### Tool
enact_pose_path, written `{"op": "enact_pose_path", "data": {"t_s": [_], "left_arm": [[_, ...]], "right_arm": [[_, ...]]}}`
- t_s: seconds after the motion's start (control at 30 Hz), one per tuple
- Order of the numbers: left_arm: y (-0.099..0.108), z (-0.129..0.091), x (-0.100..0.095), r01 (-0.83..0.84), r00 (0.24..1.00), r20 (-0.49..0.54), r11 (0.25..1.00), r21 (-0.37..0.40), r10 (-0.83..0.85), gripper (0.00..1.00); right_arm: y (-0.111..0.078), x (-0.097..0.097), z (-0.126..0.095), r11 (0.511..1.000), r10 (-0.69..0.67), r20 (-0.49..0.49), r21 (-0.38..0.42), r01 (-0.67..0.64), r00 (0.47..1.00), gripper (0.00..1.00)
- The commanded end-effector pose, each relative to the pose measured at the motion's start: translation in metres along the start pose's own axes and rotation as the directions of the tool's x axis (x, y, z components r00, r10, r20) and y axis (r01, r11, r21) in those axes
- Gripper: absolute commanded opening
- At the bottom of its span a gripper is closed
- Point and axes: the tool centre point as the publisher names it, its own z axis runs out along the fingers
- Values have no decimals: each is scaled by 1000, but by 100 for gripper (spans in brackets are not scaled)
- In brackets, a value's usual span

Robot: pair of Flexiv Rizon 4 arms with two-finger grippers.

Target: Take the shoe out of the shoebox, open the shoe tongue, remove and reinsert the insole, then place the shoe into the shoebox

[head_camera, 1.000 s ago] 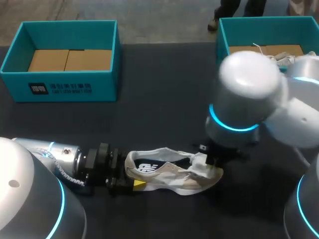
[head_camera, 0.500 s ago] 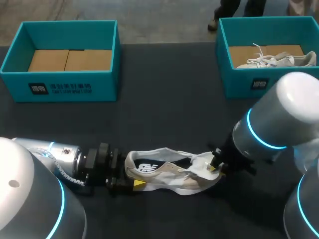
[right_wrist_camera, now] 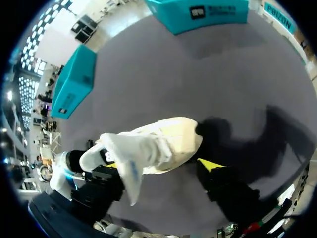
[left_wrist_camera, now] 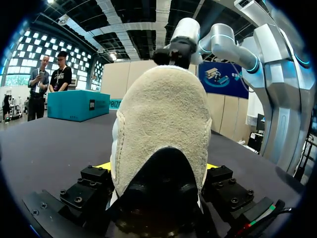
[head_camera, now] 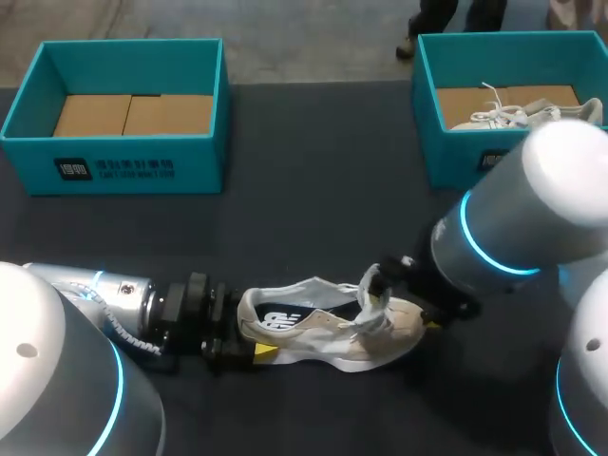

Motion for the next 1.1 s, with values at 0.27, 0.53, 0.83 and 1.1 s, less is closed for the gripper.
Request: {"op": "enact_pose_path", "data": {"t_s": [0.27,0.53,0.83,1.1], "left_arm": [[2,-1,1,1,1000,-2,1000,-1,-1,0],[2,-1,1,1,1000,-2,1000,-1,-1,0],[2,-1,1,1,1000,-2,1000,-1,-1,0],[2,-1,1,1,1000,-2,1000,-1,-1,0]], "right_arm": [[1,47,-56,991,-119,287,-21,131,951,100],[-1,82,-73,955,-289,334,41,293,897,100],[-5,102,-78,903,-424,348,98,417,836,17],[-16,124,-71,618,-785,196,196,761,587,0]]}}
